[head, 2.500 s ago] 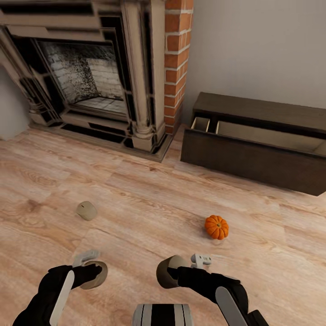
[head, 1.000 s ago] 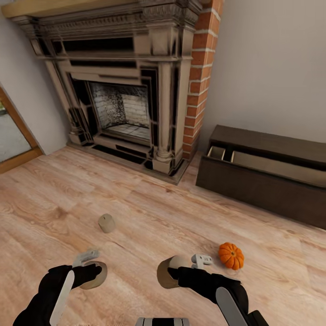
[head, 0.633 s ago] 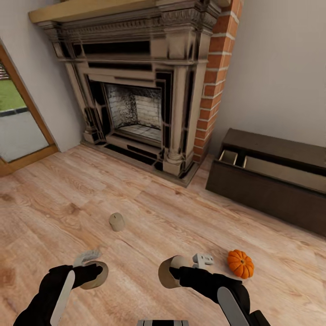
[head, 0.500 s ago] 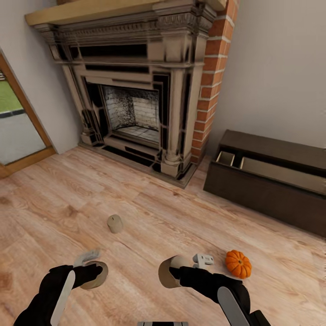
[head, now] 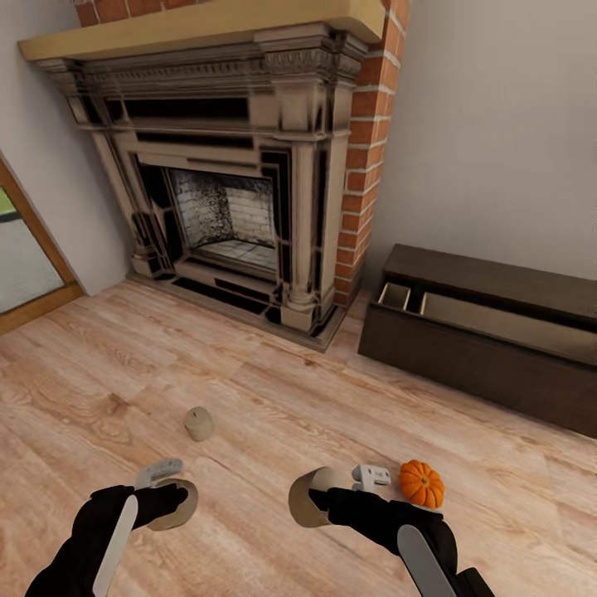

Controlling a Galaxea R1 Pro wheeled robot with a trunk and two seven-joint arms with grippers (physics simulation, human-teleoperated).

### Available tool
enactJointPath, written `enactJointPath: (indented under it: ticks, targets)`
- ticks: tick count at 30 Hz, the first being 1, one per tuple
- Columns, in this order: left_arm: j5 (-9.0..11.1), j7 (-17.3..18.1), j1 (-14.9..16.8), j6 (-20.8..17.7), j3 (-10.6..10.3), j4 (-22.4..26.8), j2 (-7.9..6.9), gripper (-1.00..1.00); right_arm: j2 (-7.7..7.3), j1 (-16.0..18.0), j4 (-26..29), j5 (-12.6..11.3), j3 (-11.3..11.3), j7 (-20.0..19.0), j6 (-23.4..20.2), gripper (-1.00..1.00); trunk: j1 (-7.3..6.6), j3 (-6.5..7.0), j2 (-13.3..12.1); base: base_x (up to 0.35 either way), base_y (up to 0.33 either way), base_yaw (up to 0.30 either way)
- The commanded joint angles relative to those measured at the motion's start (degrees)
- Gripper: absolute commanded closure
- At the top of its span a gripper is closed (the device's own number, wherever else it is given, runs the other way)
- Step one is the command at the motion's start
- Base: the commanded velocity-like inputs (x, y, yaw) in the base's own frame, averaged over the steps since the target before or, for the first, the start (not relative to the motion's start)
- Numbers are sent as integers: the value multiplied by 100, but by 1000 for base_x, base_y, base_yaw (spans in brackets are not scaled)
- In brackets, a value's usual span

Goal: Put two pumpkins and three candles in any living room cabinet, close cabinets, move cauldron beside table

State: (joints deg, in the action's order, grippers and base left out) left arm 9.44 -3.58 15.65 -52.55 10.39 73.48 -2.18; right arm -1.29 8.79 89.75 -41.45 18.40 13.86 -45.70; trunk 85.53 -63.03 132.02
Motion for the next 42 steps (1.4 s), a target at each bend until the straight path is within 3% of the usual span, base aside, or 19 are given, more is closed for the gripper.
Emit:
enactJointPath:
  ticks: [1,18,26,42]
  targets:
    - [-5,-1,0,-9,0,0,2,100,5,0,-1,5,2,2,-1,100,-22,19,-42,0,0,-21]
    - [-4,-2,0,-12,-7,9,9,100,5,0,-1,5,-4,2,-9,100,-396,325,-723,-53,-1,-249]
    - [-4,-9,0,-18,-26,9,15,100,-2,0,-1,-4,-4,2,-9,100,-572,468,-1044,-163,-163,-279]
    - [-4,-10,0,69,-26,51,-13,100,-2,0,-1,7,31,1,13,100,-572,468,-1044,-91,-189,-213]
